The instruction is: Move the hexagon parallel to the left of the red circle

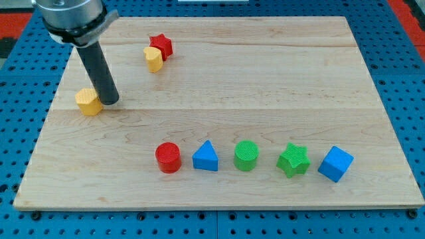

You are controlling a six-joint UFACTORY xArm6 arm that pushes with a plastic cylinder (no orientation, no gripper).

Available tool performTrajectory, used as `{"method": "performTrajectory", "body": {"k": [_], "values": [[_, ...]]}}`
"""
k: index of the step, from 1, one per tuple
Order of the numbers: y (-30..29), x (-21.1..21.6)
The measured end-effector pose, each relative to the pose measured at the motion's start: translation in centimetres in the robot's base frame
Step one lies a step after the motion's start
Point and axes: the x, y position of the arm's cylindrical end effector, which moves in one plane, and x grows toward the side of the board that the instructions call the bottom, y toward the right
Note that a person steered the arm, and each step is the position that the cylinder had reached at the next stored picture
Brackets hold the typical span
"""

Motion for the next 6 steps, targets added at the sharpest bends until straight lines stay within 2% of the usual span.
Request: {"method": "performTrajectory", "body": {"k": [1, 2, 4, 5, 6], "values": [[-0.5, -3.8], [-4.1, -1.6], [-1.0, 4.3], [-1.3, -0.2], [-4.1, 2.2]]}}
